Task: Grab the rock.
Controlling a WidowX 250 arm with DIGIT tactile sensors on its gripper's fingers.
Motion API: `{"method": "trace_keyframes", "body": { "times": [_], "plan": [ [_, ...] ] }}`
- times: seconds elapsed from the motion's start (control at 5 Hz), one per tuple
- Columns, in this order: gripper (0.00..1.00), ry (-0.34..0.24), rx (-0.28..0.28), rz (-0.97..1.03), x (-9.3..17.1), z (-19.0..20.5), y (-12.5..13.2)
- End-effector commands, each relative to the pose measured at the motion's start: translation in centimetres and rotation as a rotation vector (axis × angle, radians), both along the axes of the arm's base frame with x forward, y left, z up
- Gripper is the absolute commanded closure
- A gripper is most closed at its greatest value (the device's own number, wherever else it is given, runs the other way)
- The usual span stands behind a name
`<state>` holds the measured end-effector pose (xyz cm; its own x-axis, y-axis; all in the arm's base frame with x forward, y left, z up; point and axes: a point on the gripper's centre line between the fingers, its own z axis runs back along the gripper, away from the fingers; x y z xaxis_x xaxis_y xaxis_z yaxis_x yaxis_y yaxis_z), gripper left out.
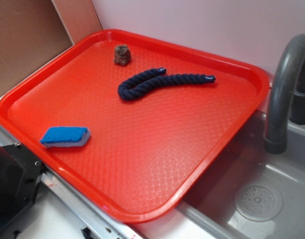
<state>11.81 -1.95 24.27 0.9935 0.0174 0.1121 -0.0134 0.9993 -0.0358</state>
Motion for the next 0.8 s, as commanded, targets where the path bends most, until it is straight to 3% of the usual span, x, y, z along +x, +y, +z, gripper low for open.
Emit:
{"method": "trace_keyframes", "body": {
  "times": [0.0, 0.2, 0.6],
  "plan": [
    [0.00, 0.000, 0.000, 0.000, 0.0, 0.0, 0.0],
    [0.00, -0.061, -0.015, -0.008, 2.7, -1.7, 0.2],
    [0.00, -0.107, 0.056, -0.021, 7.1, -6.7, 2.3]
  ]
}}
